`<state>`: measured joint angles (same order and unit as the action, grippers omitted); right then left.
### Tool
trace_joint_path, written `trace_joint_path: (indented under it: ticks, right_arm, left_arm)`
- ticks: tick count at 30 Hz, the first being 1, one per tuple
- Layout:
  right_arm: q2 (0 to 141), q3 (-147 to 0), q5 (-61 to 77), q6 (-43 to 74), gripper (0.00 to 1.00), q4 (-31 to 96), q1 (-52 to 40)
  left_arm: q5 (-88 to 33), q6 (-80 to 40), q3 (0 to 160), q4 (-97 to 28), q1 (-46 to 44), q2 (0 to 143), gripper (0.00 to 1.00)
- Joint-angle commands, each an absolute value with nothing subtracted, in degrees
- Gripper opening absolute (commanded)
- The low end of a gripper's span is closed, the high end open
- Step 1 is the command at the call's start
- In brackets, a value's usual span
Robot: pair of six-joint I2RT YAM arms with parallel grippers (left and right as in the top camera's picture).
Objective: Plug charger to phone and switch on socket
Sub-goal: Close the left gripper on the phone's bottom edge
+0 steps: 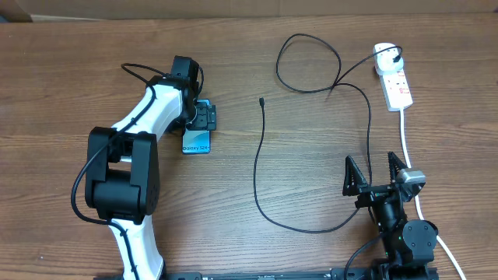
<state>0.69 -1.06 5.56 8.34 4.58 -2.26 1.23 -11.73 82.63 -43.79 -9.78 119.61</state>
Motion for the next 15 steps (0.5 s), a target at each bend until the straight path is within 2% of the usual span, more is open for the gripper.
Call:
trace_joint_path:
  ticks: [1,8,15]
  right_arm:
    - [0.2,-0.4,5.2,8.5,1.00,4.4,-2.5]
    - [0.2,-0.4,5.2,8.5,1.00,4.4,-2.5]
    - [0.2,-0.4,5.2,8.5,1.00,4.4,-2.5]
  left_arm:
    - [0.4,-12.2,80.7,-42.3,-10.2,120.7,0.96]
    - [0.4,-12.3,80.7,-42.0,-10.2,120.7,0.91]
    - [0.4,-12.3,80.7,-42.2,-10.2,120.7,0.75]
